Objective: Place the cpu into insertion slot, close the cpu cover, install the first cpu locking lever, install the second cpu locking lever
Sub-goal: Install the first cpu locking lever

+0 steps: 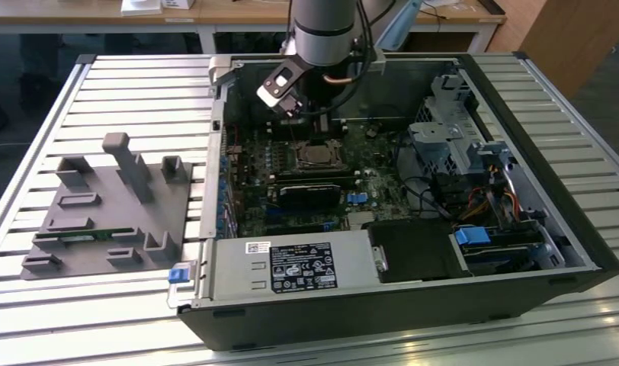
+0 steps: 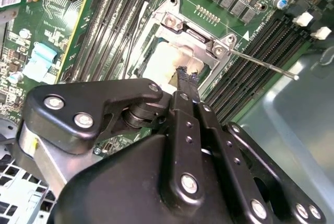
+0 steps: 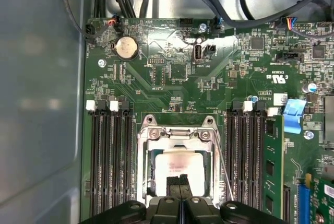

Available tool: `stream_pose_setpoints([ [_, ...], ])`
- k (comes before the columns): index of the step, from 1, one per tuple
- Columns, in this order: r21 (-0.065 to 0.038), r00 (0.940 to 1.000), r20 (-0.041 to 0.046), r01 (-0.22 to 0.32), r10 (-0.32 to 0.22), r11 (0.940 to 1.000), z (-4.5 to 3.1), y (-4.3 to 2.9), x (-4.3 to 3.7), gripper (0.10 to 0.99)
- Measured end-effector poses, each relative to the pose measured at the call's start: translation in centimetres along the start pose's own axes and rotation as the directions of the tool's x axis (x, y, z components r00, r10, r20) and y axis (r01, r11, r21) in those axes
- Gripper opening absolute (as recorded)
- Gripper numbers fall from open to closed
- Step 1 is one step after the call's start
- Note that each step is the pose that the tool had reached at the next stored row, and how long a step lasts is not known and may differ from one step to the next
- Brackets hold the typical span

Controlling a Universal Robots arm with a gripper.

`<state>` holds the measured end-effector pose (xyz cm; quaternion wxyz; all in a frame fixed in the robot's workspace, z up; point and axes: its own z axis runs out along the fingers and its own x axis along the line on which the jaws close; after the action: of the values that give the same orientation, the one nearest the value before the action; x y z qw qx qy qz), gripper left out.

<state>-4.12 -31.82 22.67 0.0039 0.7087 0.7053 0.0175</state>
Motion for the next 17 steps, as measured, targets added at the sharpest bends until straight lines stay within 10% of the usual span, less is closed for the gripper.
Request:
stream_pose_setpoints([
  [12, 0.0, 1.0, -0.0003, 0.004, -0.004, 1.0, -1.75, 0.05, 0.04, 0.106],
  [17, 0.002, 0.9963, -0.0027, 0.085, -0.085, 0.9963, -1.76, 0.06, 0.04, 0.106],
])
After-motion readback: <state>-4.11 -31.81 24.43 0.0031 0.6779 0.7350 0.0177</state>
